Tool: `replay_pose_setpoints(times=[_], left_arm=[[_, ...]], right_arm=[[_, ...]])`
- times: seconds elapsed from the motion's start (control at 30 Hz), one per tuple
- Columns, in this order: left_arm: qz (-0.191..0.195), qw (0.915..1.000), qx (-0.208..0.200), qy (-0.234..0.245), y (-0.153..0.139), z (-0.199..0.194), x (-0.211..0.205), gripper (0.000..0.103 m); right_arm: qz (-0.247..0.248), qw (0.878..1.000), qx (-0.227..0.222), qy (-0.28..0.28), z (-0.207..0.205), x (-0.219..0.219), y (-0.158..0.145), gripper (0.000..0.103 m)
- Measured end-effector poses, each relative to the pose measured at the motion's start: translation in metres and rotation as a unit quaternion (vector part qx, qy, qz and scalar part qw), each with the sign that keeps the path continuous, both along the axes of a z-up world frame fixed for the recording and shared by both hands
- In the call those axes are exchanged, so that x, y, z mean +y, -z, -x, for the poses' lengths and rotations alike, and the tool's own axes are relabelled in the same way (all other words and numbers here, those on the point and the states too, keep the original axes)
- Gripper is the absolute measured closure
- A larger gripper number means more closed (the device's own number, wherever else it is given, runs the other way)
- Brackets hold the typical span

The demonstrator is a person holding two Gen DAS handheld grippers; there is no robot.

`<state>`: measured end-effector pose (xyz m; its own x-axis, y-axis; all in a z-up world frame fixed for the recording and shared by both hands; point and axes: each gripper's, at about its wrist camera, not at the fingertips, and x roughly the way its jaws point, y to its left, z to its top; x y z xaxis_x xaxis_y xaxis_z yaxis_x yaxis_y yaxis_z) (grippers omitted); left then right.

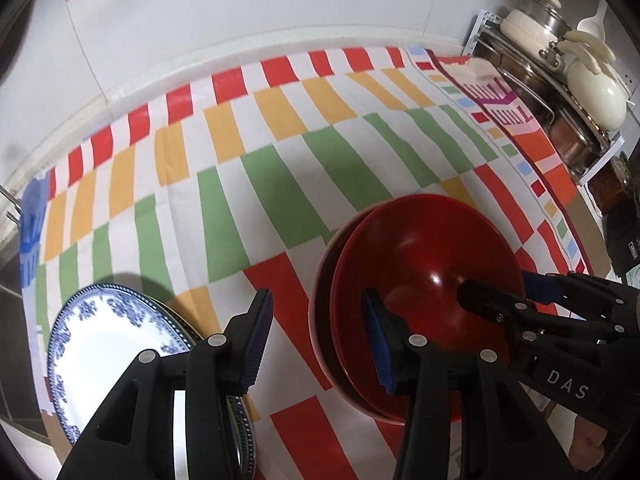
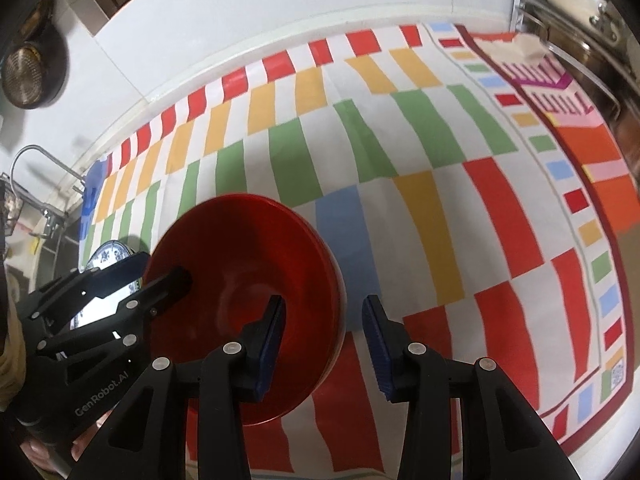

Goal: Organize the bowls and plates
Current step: 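Close the left tool on the rims of the nested bowls, then carry the nested bowls with the left tool onto the blue-and-white plates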

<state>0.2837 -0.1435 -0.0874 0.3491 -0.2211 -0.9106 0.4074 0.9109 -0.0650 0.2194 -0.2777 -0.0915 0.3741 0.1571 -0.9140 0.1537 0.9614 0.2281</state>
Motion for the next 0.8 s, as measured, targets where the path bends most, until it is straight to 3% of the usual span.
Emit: replay_pose_setpoints(times=[0.33, 0.6, 0.8], left_arm=[[0.004, 0.9993, 0.038, -0.004, 0.017, -0.005, -0.002, 0.059], [0.026, 0.9965, 0.079, 0.004, 0.029, -0.008, -0.006, 0.067], [0.031, 0.9961, 0.083, -0.003, 0.029, -0.009, -0.006, 0.067]], right_arm=[[-0.027, 0.999, 0.018, 0.0, -0.003, -0.001, 0.016, 0.062], [-0.051, 0.998, 0.034, 0.0, -0.003, 0.001, 0.027, 0.062], [-0.059, 0.997, 0.044, 0.003, -0.004, 0.002, 0.03, 0.068]])
